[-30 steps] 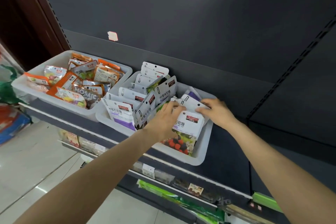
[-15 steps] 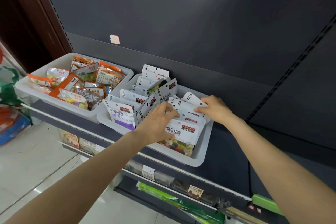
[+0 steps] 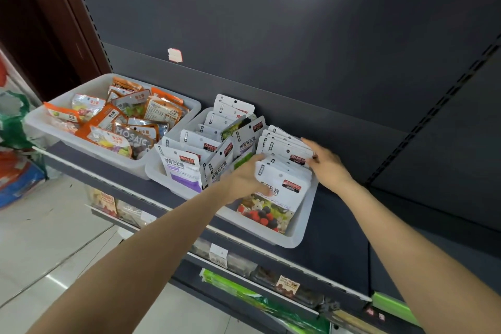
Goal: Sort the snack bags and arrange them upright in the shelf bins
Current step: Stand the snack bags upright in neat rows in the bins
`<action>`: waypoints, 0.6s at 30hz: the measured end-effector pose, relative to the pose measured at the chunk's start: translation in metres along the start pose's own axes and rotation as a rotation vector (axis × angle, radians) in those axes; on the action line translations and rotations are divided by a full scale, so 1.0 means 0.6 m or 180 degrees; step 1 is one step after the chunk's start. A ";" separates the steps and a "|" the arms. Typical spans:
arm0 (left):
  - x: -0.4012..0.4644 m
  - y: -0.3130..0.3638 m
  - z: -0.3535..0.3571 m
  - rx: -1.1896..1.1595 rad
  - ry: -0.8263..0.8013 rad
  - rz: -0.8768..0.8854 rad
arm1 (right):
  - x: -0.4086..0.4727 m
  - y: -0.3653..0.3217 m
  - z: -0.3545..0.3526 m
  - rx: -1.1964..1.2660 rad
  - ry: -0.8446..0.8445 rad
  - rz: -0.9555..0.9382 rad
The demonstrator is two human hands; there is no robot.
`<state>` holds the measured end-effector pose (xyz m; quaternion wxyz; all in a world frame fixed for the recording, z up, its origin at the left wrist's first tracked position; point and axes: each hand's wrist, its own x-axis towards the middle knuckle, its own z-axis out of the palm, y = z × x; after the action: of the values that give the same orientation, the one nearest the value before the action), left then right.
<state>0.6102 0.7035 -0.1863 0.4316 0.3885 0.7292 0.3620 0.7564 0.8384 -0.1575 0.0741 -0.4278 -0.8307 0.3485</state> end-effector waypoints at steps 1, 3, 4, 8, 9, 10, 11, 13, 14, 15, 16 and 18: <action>0.000 0.002 0.006 -0.0034 -0.0106 0.0000 | -0.002 0.002 -0.003 0.0006 -0.0003 0.0002; 0.001 -0.001 0.010 0.0207 -0.0084 0.0033 | -0.008 0.001 -0.003 -0.0018 0.0055 -0.0015; -0.001 -0.003 0.008 0.0420 0.0026 0.0072 | -0.012 -0.002 -0.002 -0.0078 0.0149 -0.0058; -0.031 -0.005 -0.020 0.1099 0.0497 0.0420 | -0.026 -0.025 0.011 -0.0445 0.0616 -0.0448; -0.047 0.000 -0.032 0.1408 0.0679 0.0639 | -0.030 -0.036 0.016 -0.0483 0.0676 -0.0550; -0.063 0.001 -0.046 0.1745 0.0848 0.0880 | -0.035 -0.049 0.022 -0.0456 0.0705 -0.0628; -0.077 0.000 -0.064 0.2097 0.1013 0.1116 | -0.040 -0.064 0.028 -0.0371 0.0705 -0.0686; -0.093 -0.013 -0.107 0.2654 0.1242 0.1312 | -0.049 -0.095 0.044 -0.0201 0.0660 -0.0771; -0.100 -0.021 -0.129 0.2784 0.1289 0.1294 | -0.052 -0.110 0.054 -0.0156 0.0618 -0.0827; -0.103 -0.031 -0.153 0.2807 0.1278 0.1223 | -0.054 -0.126 0.066 -0.0132 0.0560 -0.0883; -0.106 -0.038 -0.175 0.2721 0.1223 0.1155 | -0.054 -0.141 0.080 -0.0130 0.0485 -0.0921; -0.108 -0.054 -0.219 0.2480 0.0930 0.1001 | -0.050 -0.175 0.108 -0.0145 0.0332 -0.0914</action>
<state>0.5033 0.6070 -0.1435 0.0851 0.5732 0.7966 0.1725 0.6786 0.7411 -0.1335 0.1565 -0.3237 -0.8861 0.2927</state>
